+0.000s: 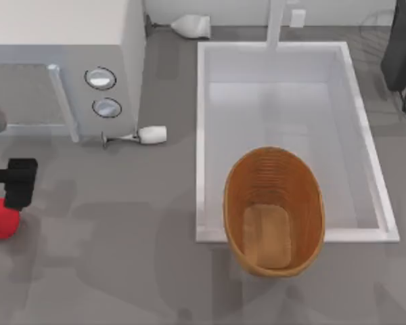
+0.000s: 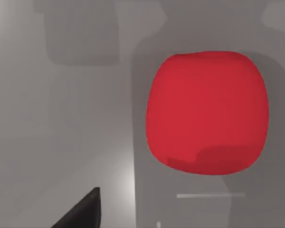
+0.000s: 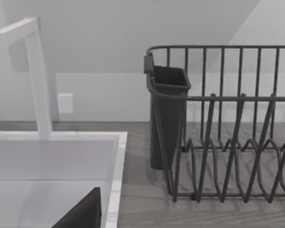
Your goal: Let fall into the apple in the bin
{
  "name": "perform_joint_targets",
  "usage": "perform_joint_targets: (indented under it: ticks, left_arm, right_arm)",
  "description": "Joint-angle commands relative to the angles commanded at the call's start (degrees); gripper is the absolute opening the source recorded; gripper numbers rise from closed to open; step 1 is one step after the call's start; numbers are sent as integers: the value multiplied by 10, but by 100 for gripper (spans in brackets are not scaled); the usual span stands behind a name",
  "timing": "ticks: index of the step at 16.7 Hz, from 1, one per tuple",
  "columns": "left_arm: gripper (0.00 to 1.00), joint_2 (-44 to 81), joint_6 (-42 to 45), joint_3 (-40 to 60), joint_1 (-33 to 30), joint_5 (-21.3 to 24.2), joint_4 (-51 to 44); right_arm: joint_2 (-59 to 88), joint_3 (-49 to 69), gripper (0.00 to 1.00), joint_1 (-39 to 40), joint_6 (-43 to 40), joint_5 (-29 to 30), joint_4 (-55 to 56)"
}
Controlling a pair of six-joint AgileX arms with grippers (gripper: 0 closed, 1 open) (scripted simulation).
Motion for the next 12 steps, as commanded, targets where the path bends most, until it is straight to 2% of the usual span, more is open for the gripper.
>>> perform_joint_targets:
  ticks: [5, 12]
  left_arm:
    - [100, 113, -6, 92, 6, -1, -56]
    - [100, 123, -7, 90, 5, -1, -48]
  right_arm:
    - [0, 0, 100, 0, 0, 0, 0]
    - [0, 0, 100, 0, 0, 0, 0]
